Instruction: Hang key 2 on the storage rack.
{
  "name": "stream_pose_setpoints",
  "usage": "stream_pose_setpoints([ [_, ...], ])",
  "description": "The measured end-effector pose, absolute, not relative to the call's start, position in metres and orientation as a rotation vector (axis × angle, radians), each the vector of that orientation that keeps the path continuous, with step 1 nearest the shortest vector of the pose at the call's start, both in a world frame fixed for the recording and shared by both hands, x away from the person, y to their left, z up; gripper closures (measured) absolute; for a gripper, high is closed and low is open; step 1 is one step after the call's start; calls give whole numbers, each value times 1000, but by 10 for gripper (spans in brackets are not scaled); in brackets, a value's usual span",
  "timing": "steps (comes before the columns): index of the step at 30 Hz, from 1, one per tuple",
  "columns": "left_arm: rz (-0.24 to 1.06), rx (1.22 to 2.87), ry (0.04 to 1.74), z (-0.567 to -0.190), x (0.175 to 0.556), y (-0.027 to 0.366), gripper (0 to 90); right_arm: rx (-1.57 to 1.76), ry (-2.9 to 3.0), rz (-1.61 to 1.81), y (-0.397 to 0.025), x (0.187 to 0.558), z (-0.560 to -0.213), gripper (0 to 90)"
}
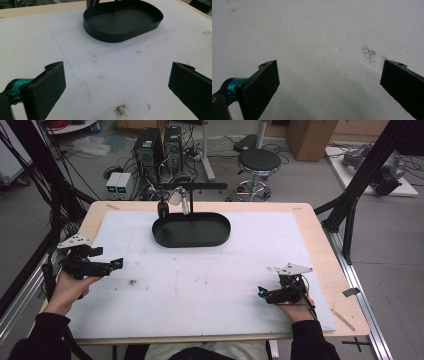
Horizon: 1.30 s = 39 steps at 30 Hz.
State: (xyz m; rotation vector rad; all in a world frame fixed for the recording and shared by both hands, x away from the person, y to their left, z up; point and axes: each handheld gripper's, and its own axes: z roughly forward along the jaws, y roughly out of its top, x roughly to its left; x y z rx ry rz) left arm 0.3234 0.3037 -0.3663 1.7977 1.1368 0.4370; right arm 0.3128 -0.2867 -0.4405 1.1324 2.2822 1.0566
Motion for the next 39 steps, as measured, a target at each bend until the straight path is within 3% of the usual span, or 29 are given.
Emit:
stream_pose_setpoints([
  [26, 453, 1811, 1159, -412, 283, 314, 17, 1135, 2287, 1042, -286, 313, -441, 14],
  [39, 473, 1808, 1115, -413, 274, 307, 17, 1127, 2295, 1054, -284, 315, -441, 14],
])
